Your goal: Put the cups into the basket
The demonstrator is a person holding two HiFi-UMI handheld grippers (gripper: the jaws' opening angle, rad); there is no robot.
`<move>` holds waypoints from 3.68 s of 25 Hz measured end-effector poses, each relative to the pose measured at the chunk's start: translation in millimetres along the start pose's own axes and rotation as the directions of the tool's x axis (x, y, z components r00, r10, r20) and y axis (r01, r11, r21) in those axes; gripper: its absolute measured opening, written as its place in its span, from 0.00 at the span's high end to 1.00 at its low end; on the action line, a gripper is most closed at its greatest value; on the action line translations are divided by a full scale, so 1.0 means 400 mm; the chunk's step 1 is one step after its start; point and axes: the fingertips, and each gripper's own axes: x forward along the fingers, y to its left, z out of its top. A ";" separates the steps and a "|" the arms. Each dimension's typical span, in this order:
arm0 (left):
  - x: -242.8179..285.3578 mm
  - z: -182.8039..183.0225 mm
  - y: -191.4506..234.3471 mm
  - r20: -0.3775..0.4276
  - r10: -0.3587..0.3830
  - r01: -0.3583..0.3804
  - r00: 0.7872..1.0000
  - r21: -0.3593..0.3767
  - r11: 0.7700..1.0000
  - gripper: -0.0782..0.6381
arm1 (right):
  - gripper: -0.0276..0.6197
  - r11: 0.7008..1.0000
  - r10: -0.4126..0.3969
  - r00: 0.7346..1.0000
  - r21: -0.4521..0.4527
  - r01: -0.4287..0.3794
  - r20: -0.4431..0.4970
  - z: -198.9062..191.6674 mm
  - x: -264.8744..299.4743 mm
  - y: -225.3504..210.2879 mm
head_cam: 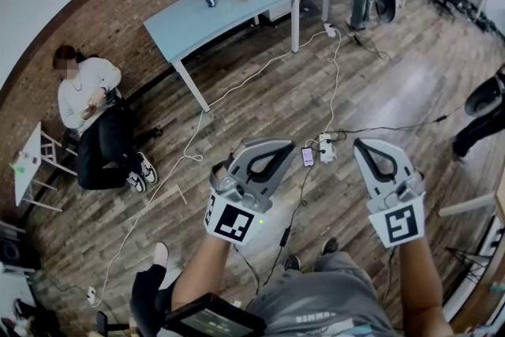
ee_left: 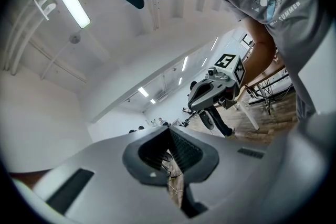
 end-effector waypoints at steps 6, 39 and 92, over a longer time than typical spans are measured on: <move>0.071 -0.038 0.009 -0.046 0.008 -0.008 0.999 0.002 1.000 0.89 | 0.94 1.000 0.013 0.999 0.012 -0.013 0.036 -0.057 0.032 -0.060; 0.313 -0.255 0.145 -0.196 0.063 -0.065 0.979 -0.006 0.998 0.89 | 0.94 0.987 0.135 0.980 0.069 -0.146 0.145 -0.278 0.307 -0.240; 0.562 -0.666 0.545 -0.263 0.140 -0.150 0.955 -0.018 0.989 0.89 | 0.94 0.958 0.245 0.941 0.090 -0.272 0.234 -0.450 0.899 -0.427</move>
